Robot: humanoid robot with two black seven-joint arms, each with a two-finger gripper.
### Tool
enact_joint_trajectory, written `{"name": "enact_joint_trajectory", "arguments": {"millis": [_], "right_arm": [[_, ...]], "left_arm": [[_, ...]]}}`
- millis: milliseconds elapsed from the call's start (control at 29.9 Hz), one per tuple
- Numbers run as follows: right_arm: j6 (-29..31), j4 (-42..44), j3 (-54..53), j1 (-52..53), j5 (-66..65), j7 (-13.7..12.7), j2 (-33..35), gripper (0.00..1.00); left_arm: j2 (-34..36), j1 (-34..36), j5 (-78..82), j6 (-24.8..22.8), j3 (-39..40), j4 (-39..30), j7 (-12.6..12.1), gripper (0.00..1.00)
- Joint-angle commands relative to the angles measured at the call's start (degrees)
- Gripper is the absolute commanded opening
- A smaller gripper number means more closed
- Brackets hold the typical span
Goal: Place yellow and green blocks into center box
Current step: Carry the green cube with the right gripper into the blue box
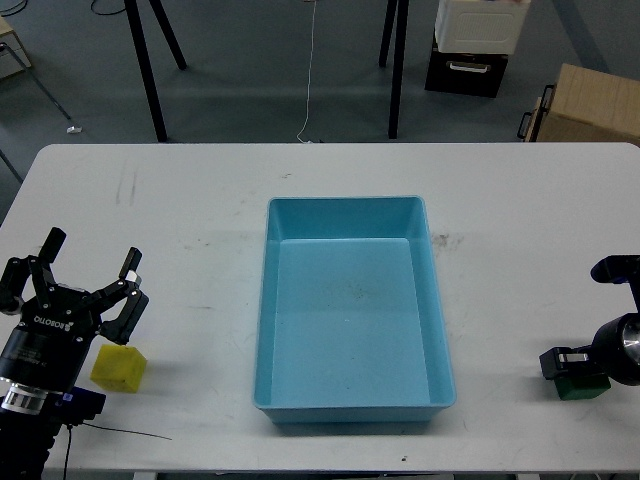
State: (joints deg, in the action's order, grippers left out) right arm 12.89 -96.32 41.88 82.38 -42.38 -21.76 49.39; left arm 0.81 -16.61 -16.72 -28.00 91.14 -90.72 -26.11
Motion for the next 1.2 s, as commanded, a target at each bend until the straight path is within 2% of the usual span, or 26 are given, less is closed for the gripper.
{"name": "enact_joint_trajectory", "arguments": {"millis": [0, 134, 234, 334, 435, 501, 568, 635, 669, 702, 769, 802, 836, 869, 903, 1036, 1170], "right_arm": [[-0.1, -1.7, -2.3, 1.6, 0.7, -0.1, 1.1, 0.0], [0.6, -2.2, -5.4, 10.1, 8.9, -0.1, -0.9, 0.0], [0.5, -0.4, -5.1, 19.6, 17.8, 0.0, -12.4, 0.0], [0.0, 5.3, -5.2, 24.8, 25.3, 0.2, -25.6, 0.0], [-0.1, 11.1, -5.1, 24.8, 29.3, 0.2, -38.3, 0.0], [-0.3, 12.7, -4.2, 22.3, 29.2, 0.2, -44.1, 0.0], [-0.4, 14.5, -2.9, 19.4, 29.1, 0.2, -48.8, 0.0], [-0.5, 17.0, -1.8, 17.2, 29.2, 0.2, -49.4, 0.02], [-0.5, 17.9, -1.6, 16.4, 29.2, 0.2, -49.4, 0.07], [-0.6, 18.5, -1.5, 15.8, 29.2, 0.2, -49.4, 0.18], [-0.8, 18.8, -1.4, 15.7, 29.2, 0.2, -49.4, 0.29], [-1.0, 18.8, -1.5, 15.8, 29.3, 0.2, -49.4, 0.38], [-1.5, 18.8, -1.5, 15.9, 29.4, 0.3, -49.4, 0.53], [-2.0, 18.8, -1.5, 16.2, 29.5, 0.3, -49.4, 0.79], [-2.4, 18.9, -1.6, 16.3, 29.6, 0.2, -49.4, 0.99], [-3.1, 20.2, -2.5, 16.8, 30.1, 0.2, -49.4, 0.99], [-2.4, 26.3, -7.1, 16.7, 34.8, 0.1, -48.8, 0.99]], "left_arm": [[0.0, 0.1, 0.0, 0.0, 0.0, 0.0, 0.0, 1.0], [0.0, 0.1, 0.0, 0.0, 0.0, 0.0, 0.0, 1.0], [-0.1, 0.7, 0.3, 0.0, -0.7, 0.0, 0.0, 1.0], [0.0, 0.9, 1.0, 0.0, -2.6, 0.0, 0.2, 1.0], [0.0, 0.8, 1.0, 0.0, -2.6, 0.0, 0.2, 1.0], [0.1, 0.9, 1.0, 0.0, -2.6, 0.0, 0.2, 1.0], [0.2, 1.1, 1.0, 0.0, -2.6, 0.0, 0.2, 1.0], [0.2, 1.7, 1.0, 0.0, -2.5, 0.0, 0.2, 1.0], [0.2, 1.7, 1.0, 0.0, -2.5, -0.1, 0.2, 1.0], [0.2, 1.7, 1.0, 0.0, -2.5, 0.0, 0.3, 1.0], [0.2, 1.7, 1.1, 0.0, -2.6, 0.0, 0.2, 1.0], [0.2, 1.6, 1.2, 0.0, -2.7, 0.0, 0.2, 1.0], [0.2, 1.6, 1.2, 0.0, -2.7, 0.0, 0.2, 1.0], [0.2, 1.6, 1.3, 0.0, -2.8, 0.1, 0.2, 1.0], [0.2, 1.7, 1.5, 0.0, -2.8, 0.1, 0.2, 1.0], [0.2, 1.9, 2.5, 0.0, -2.8, 0.3, 0.2, 1.0], [0.1, 2.3, 2.6, 0.0, -2.8, 0.4, 0.2, 1.0]]}}
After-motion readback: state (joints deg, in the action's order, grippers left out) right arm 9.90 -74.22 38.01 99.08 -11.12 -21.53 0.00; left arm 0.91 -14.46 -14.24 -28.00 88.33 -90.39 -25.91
